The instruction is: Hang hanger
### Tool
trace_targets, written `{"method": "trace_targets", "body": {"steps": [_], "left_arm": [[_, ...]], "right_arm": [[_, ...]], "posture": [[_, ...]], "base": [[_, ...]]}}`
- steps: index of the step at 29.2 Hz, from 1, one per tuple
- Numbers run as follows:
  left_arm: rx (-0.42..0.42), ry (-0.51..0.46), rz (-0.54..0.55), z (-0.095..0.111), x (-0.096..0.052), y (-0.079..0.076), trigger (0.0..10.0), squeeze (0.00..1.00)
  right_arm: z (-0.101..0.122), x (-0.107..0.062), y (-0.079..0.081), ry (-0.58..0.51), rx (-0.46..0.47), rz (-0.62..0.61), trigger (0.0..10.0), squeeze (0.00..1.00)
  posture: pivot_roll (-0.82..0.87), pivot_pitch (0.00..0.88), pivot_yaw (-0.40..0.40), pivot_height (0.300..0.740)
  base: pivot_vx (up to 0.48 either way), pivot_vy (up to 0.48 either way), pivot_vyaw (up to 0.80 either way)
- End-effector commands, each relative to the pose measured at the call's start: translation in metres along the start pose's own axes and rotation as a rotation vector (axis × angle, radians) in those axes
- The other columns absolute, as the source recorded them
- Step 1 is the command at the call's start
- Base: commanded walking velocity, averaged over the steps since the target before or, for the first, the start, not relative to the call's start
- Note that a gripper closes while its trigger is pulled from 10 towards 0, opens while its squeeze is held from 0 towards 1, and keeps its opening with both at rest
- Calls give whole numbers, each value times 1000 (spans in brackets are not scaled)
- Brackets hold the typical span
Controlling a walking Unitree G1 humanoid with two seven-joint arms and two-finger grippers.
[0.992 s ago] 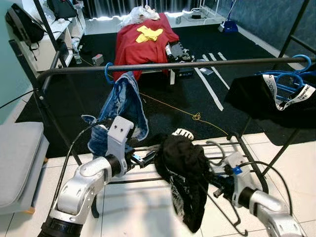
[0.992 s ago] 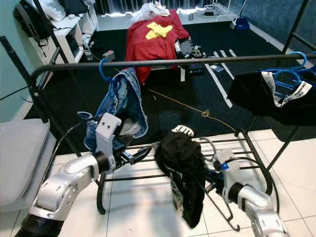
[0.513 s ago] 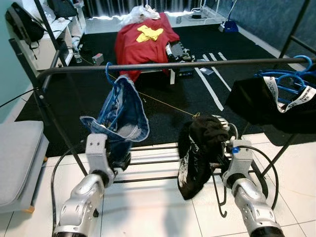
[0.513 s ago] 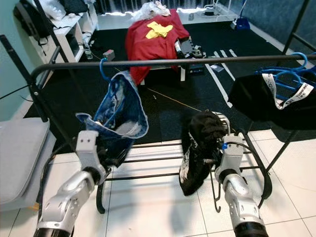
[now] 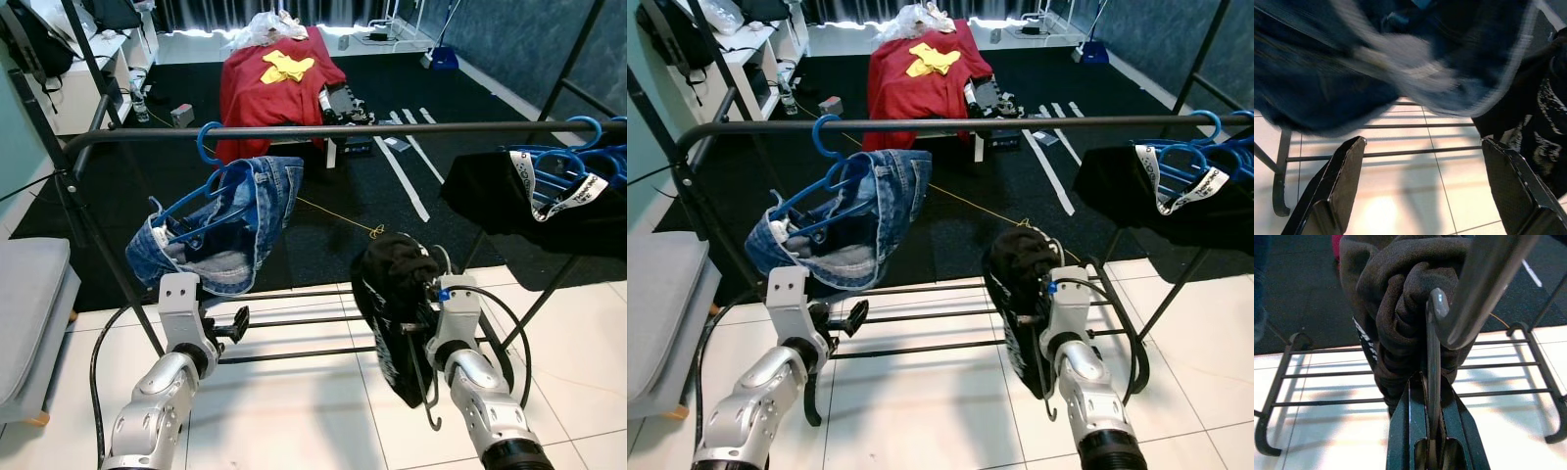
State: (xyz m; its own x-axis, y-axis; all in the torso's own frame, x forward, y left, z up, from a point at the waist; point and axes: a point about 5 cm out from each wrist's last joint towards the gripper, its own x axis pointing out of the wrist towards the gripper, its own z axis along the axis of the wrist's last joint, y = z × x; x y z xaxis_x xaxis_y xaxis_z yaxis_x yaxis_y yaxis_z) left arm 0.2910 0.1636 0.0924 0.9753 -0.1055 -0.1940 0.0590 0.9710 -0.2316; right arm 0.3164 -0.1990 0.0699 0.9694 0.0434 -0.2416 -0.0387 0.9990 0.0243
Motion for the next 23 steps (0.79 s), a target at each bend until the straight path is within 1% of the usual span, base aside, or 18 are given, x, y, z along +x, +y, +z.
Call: {"method": "trace_targets", "body": {"steps": [1,3,4,6,8,11,15,17,23], "left_arm": [[-12,-11,4,0,0,-2,10000,0],[-6,-33,-17,5,2,-9,10000,0],[-6,-33,-17,5,2,-9,10000,0],[-4,-43,-29,8,4,-12,10000,0],[-4,-43,-29,8,4,-12,10000,0],[-6,-47,-45,9,6,-15,10000,0],[-6,-47,-45,9,6,-15,10000,0],[-7,-49,-58,11,8,-19,10000,0],[-5,-50,-63,11,8,-20,10000,0]], "right_arm": [[10,4,3,-54,13,5,10000,0],[12,5,7,-80,29,10,10000,0],[12,5,7,-80,29,10,10000,0],[12,5,9,-88,32,11,10000,0],[12,5,9,-88,32,11,10000,0],[10,5,10,-87,35,14,10000,0],[10,5,10,-87,35,14,10000,0],[9,4,15,-88,41,28,10000,0],[8,4,19,-89,41,46,10000,0]], "posture": [[54,101,-27,740],[50,99,-17,740],[50,99,-17,740],[50,99,-17,740],[50,99,-17,740],[44,89,-8,740],[44,89,-8,740],[43,74,1,740],[42,70,5,740]], "base": [[0,0,0],[0,0,0],[0,0,0],[-272,0,0],[-292,0,0],[-350,0,0],[-382,0,0],[-392,0,0],[-393,0,0]]}}
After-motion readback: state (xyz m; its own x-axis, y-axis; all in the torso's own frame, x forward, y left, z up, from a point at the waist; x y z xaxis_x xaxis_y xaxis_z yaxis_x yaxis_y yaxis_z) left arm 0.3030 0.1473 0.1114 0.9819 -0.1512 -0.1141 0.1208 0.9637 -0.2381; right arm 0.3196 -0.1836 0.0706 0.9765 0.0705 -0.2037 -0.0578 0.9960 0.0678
